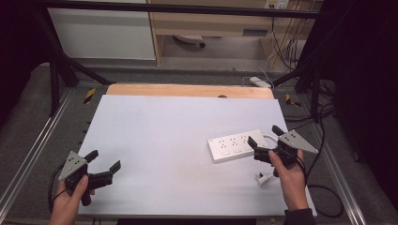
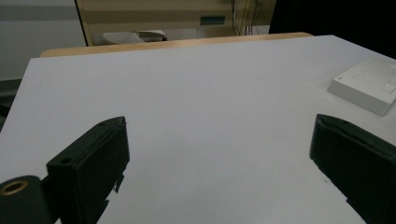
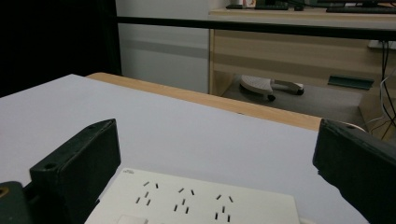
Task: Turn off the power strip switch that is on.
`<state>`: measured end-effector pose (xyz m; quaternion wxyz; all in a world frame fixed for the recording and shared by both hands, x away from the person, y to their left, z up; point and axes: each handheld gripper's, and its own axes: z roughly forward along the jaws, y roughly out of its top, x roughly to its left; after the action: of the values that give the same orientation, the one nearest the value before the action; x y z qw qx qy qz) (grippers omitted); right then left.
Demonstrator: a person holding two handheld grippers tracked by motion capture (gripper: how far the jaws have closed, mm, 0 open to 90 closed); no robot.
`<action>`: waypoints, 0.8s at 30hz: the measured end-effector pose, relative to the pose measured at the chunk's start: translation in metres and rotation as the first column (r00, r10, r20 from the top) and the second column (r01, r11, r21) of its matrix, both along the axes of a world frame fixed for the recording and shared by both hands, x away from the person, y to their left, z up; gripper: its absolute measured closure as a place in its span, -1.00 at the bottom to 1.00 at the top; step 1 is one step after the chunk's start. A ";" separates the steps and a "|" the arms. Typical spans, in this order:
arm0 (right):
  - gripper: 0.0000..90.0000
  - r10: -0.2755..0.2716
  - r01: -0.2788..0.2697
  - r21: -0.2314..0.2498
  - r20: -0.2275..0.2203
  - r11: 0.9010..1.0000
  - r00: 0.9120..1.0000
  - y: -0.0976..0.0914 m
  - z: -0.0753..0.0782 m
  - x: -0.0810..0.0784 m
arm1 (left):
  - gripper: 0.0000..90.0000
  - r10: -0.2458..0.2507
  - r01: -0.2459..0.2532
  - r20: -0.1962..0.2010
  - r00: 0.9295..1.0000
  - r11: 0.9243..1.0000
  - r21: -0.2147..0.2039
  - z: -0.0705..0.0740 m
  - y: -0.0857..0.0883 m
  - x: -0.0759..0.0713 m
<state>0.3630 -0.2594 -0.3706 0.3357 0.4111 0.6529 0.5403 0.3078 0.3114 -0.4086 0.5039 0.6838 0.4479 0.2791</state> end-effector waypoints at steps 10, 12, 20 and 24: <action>-0.97 -0.011 0.011 0.002 0.003 1.000 1.000 -0.016 -0.007 -0.015 | -0.89 0.000 0.000 0.000 1.000 1.000 0.002 0.000 0.000 0.000; -0.97 -0.012 0.012 0.002 0.002 1.000 1.000 -0.018 -0.009 -0.017 | -0.89 0.001 -0.001 0.002 1.000 1.000 -0.002 0.000 0.000 0.000; -0.97 -0.031 0.031 0.006 -0.001 1.000 1.000 -0.029 -0.020 -0.027 | -0.89 0.001 -0.001 0.001 1.000 1.000 -0.002 0.000 0.000 0.000; -0.97 -0.039 0.039 0.010 -0.009 0.999 0.999 -0.034 -0.029 -0.031 | -0.89 -0.002 0.002 0.000 1.000 1.000 -0.001 0.000 0.000 0.000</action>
<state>0.3321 -0.2932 -0.3999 0.3411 0.4279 0.6437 0.5349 0.3075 0.3111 -0.4086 0.5044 0.6840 0.4474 0.2786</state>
